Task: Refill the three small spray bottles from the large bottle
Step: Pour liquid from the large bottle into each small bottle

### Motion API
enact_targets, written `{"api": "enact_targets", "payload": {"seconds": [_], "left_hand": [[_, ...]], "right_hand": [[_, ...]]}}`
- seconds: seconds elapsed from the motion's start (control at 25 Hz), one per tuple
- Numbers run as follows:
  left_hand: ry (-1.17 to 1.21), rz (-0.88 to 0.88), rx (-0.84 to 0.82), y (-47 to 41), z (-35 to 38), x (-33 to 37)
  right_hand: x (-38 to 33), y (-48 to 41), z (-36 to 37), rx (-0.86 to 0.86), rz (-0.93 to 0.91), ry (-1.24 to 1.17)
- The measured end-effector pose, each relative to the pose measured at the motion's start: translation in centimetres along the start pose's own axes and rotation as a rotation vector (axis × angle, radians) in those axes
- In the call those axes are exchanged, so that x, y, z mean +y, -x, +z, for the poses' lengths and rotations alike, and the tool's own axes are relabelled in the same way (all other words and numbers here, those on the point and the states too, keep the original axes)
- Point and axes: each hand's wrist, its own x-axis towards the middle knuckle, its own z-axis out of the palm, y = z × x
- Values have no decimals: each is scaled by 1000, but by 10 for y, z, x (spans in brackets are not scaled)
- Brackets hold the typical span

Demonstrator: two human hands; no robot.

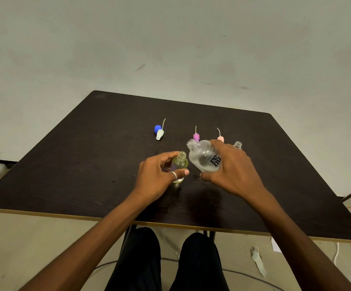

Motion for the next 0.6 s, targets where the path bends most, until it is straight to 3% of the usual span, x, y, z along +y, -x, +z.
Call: {"api": "enact_targets", "payload": {"seconds": [0.28,0.6], "left_hand": [[-42,3,34,-7,-5,-3],[-28,-37,122,-43,-3,-12]], "right_hand": [[6,-3,-7,67,208,-464],[14,-6,-18,112,254,-525]]}}
